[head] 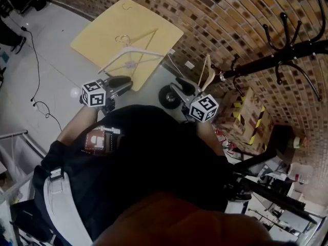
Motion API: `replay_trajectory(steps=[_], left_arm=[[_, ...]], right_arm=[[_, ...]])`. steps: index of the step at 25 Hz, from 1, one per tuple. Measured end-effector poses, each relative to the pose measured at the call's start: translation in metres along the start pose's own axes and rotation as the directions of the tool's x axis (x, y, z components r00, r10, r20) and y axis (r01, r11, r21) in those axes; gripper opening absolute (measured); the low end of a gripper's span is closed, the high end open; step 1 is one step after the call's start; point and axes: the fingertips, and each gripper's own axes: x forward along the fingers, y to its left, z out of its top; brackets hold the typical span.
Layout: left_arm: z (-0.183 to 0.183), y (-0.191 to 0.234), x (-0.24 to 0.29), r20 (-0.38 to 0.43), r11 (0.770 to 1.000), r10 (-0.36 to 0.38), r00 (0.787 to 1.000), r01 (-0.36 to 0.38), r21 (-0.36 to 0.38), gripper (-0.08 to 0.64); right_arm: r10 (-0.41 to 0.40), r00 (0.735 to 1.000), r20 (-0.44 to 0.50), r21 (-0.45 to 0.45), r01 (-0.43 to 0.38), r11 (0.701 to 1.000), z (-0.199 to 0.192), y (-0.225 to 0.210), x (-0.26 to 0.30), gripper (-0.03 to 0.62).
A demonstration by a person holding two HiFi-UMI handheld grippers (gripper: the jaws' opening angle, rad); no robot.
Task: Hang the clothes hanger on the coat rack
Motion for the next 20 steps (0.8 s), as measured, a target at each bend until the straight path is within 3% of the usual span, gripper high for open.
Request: replay_trajectory(steps=[8,14,20], left_arm=[[0.033,0.08,-0.075,0.031,0.998,0.063,0.998,-0.062,-0.023,0.077],[0.029,0.113,-0.124,0.073,0.981,0.182,0.981,-0.176,-0.077,0.077],[0.012,0.117,-0.149,0.07,0.941,0.322,0.944,-0.312,-0.128,0.077]], right_arm=[[0.031,0.975,-0.22,-0.094,-0.052,0.994,-0.006,-0.021,0.135,0.161],[0.012,0.911,-0.411,-0.156,-0.084,0.984,-0.046,-0.083,0.216,0.166],[-0.03,0.836,-0.548,-0.201,-0.097,0.975,-0.103,-0.15,0.268,0.167]])
